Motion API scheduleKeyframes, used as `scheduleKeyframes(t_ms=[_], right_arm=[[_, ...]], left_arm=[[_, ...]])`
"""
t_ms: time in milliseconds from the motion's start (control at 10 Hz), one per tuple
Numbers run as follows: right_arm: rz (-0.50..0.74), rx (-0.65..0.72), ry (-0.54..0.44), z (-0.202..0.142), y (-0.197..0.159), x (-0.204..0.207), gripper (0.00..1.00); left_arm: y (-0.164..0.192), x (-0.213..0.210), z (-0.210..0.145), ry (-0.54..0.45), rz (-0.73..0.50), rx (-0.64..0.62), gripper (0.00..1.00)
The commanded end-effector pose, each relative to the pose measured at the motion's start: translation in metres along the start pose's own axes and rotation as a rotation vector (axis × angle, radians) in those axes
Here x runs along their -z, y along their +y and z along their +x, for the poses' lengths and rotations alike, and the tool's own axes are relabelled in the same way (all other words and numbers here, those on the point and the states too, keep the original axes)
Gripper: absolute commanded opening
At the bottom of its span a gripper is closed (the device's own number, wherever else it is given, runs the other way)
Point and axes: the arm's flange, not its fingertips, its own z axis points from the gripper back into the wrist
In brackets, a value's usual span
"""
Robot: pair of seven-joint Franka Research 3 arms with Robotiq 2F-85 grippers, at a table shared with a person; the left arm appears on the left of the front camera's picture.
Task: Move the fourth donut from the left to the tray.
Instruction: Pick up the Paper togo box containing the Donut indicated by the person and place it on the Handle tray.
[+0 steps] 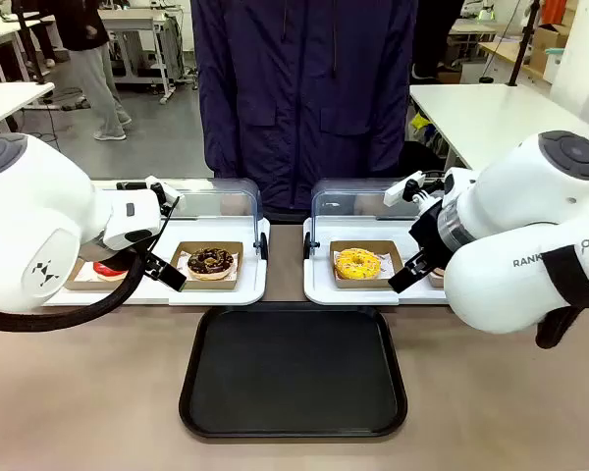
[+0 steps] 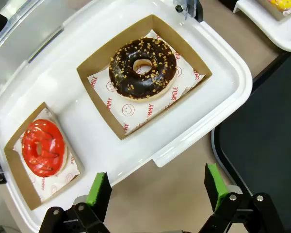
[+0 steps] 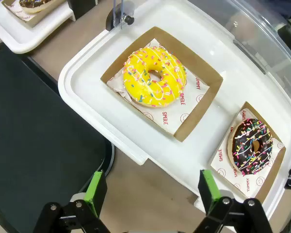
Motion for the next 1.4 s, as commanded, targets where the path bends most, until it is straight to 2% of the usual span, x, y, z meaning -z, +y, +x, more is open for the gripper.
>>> scheduleKeyframes(t_ms=[0, 1000, 1300], right_arm=[[0.000, 0.000, 0.000, 0.000, 0.000, 0.000, 1.00], [-0.001, -0.002, 0.000, 0.000, 0.000, 0.000, 1.00], [0.045, 0.044, -0.085, 0.058, -0.052, -0.065, 1.00]], left_arm=[[0.000, 0.000, 0.000, -0.001, 0.000, 0.000, 1.00], [0.000, 0.000, 0.000, 0.000, 0.000, 0.000, 1.00], [0.039, -0.051, 0.057, -0.005, -0.053, -0.014, 1.00]])
